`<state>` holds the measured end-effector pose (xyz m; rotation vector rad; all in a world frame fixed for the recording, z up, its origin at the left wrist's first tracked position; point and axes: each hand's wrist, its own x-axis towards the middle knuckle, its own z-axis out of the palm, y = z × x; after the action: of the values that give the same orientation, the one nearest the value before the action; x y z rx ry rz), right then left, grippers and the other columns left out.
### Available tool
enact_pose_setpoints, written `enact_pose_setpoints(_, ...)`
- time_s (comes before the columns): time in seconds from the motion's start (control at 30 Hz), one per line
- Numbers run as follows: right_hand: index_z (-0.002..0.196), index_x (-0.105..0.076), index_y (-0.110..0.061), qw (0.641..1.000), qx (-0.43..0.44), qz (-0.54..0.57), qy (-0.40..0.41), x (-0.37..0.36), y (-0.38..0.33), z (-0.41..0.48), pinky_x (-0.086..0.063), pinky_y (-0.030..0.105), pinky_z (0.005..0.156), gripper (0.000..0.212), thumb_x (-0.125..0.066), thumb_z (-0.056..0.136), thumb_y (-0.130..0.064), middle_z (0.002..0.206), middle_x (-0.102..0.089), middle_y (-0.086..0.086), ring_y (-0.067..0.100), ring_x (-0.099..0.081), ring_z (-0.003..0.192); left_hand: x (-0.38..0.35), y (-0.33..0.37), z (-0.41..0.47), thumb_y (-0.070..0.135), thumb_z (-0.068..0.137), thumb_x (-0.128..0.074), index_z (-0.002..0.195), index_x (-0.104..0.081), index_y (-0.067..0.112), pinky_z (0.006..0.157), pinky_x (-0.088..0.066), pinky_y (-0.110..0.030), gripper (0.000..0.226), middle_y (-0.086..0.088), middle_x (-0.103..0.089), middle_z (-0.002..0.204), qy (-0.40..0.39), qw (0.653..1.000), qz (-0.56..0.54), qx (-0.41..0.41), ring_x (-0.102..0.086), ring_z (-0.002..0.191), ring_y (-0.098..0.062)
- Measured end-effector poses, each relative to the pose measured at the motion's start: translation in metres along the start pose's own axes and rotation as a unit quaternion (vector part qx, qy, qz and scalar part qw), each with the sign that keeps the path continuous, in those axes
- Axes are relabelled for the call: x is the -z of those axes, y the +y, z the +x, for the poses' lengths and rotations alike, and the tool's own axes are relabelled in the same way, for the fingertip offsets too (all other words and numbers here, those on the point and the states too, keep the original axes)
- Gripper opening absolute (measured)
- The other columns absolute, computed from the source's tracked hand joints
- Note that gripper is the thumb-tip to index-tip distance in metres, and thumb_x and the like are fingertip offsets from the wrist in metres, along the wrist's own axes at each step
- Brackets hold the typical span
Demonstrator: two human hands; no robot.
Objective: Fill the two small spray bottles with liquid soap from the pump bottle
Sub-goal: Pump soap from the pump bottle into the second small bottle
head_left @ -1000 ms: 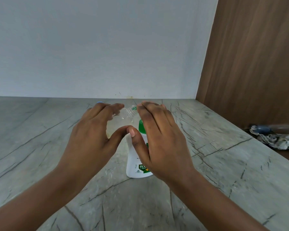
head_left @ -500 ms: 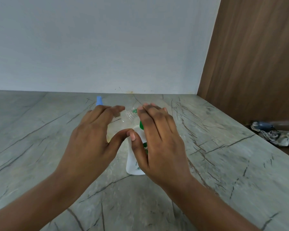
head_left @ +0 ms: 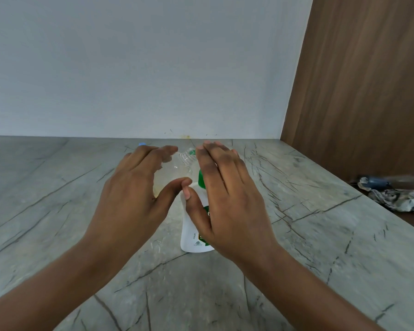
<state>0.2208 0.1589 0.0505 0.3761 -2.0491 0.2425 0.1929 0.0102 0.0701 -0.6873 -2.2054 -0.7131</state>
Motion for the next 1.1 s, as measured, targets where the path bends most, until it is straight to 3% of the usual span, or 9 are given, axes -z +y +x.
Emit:
enact_pose_setpoints(0.13, 0.127, -0.053, 0.005, 1.0, 0.01, -0.012, -0.001, 0.001, 0.0, 0.003, -0.038, 0.035, 0.105, 0.049, -0.045, 0.094, -0.03, 0.125, -0.055, 0.019, 0.03, -0.048, 0.122, 0.002, 0.001, 0.001, 0.042, 0.084, -0.06, 0.121, -0.057, 0.017, 0.072, -0.038, -0.027, 0.045, 0.002, -0.06, 0.105, 0.0, 1.0, 0.002, 0.003, -0.058, 0.093, -0.018)
enact_pose_setpoints(0.4, 0.123, -0.055, 0.005, 1.0, 0.016, -0.015, 0.004, 0.001, 0.001, 0.002, -0.035, 0.037, 0.106, 0.046, -0.048, 0.092, -0.029, 0.121, -0.058, 0.019, 0.03, -0.051, 0.118, 0.001, 0.002, -0.002, 0.043, 0.083, -0.056, 0.12, -0.056, 0.018, 0.07, -0.037, -0.026, 0.045, 0.007, -0.055, 0.102, 0.001, 1.0, -0.003, 0.001, -0.056, 0.092, -0.013)
enact_pose_setpoints(0.57, 0.125, -0.055, 0.004, 1.0, 0.015, -0.014, -0.003, 0.001, 0.0, -0.005, -0.034, 0.037, 0.108, 0.046, -0.049, 0.092, -0.028, 0.122, -0.057, 0.018, 0.03, -0.051, 0.119, -0.001, -0.001, -0.005, 0.04, 0.081, -0.056, 0.12, -0.055, 0.018, 0.07, -0.032, -0.01, 0.044, 0.012, -0.051, 0.102, -0.011, 1.0, 0.007, -0.008, -0.048, 0.092, -0.006)
enact_pose_setpoints(0.73, 0.125, -0.055, 0.003, 1.0, 0.01, -0.011, -0.008, -0.003, 0.001, -0.01, -0.035, 0.037, 0.108, 0.043, -0.053, 0.092, -0.025, 0.123, -0.057, 0.017, 0.029, -0.051, 0.119, -0.004, -0.005, -0.01, 0.048, 0.083, -0.048, 0.12, -0.054, 0.021, 0.067, -0.031, -0.008, 0.046, 0.017, -0.046, 0.101, -0.02, 1.0, 0.009, -0.017, -0.045, 0.09, -0.001)
enact_pose_setpoints(0.93, 0.124, -0.055, 0.003, 1.0, 0.009, -0.006, -0.019, -0.002, 0.0, -0.007, -0.034, 0.036, 0.107, 0.045, -0.052, 0.091, -0.027, 0.121, -0.058, 0.017, 0.029, -0.051, 0.118, -0.006, -0.007, -0.009, 0.05, 0.083, -0.045, 0.12, -0.054, 0.021, 0.07, -0.032, -0.007, 0.048, 0.017, -0.046, 0.101, -0.023, 1.0, 0.005, -0.009, -0.05, 0.091, -0.005)
enact_pose_setpoints(1.1, 0.122, -0.057, 0.003, 1.0, -0.003, -0.007, -0.011, 0.003, 0.0, 0.002, -0.038, 0.035, 0.104, 0.044, -0.051, 0.091, -0.028, 0.12, -0.059, 0.017, 0.029, -0.053, 0.116, -0.001, -0.001, -0.002, 0.046, 0.085, -0.054, 0.12, -0.056, 0.018, 0.069, -0.033, -0.012, 0.045, 0.008, -0.055, 0.102, -0.009, 1.0, 0.009, -0.002, -0.054, 0.091, -0.011)
